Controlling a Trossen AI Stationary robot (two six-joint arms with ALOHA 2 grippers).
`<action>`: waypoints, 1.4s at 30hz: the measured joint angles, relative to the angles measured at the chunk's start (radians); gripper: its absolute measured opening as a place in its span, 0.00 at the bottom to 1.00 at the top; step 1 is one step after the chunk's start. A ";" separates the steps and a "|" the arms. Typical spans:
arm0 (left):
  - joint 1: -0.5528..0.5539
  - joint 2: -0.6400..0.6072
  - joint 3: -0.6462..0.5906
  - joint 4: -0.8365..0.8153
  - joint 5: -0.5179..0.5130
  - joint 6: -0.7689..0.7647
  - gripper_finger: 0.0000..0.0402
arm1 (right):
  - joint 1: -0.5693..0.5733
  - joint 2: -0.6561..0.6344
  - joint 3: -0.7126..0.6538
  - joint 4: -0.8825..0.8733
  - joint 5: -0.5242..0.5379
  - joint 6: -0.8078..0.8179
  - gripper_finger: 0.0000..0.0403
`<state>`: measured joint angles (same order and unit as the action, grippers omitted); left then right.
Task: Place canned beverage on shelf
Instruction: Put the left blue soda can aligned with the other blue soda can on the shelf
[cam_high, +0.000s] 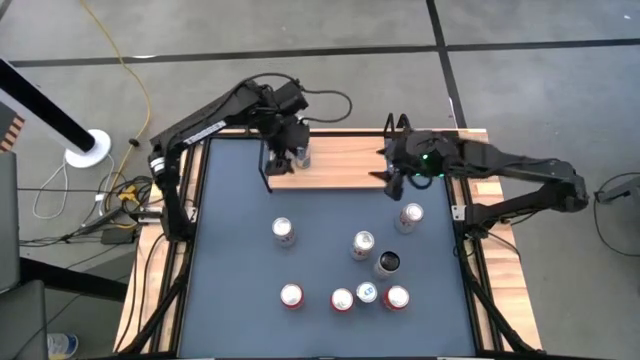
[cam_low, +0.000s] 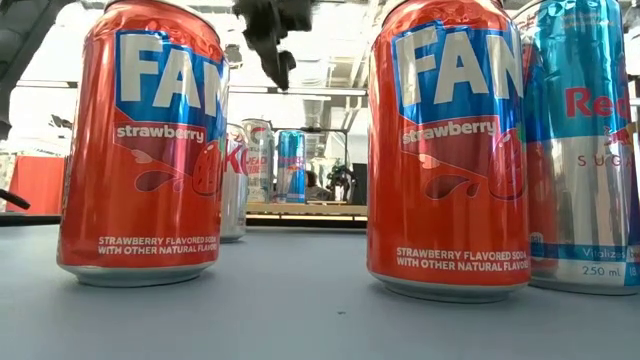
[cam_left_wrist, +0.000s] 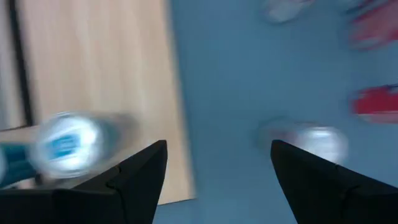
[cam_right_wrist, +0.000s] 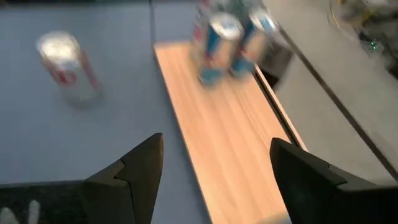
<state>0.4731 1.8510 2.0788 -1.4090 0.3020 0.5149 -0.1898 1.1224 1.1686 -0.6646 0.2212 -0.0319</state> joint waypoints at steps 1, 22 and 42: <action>-0.020 -0.019 0.000 -0.008 0.020 -0.013 0.69 | 0.000 0.009 -0.047 0.104 -0.020 0.002 0.69; -0.794 -0.492 -0.219 0.188 -0.556 -0.452 0.68 | -0.011 0.647 -0.080 0.937 -0.137 0.031 0.69; -1.073 -0.550 -0.370 0.186 -0.831 -0.641 0.68 | -0.104 0.814 0.113 0.801 -0.224 0.022 0.69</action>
<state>-0.6000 1.3006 1.7092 -1.2231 -0.5291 -0.1257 -0.2937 1.9366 1.2816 0.1362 -0.0029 -0.0099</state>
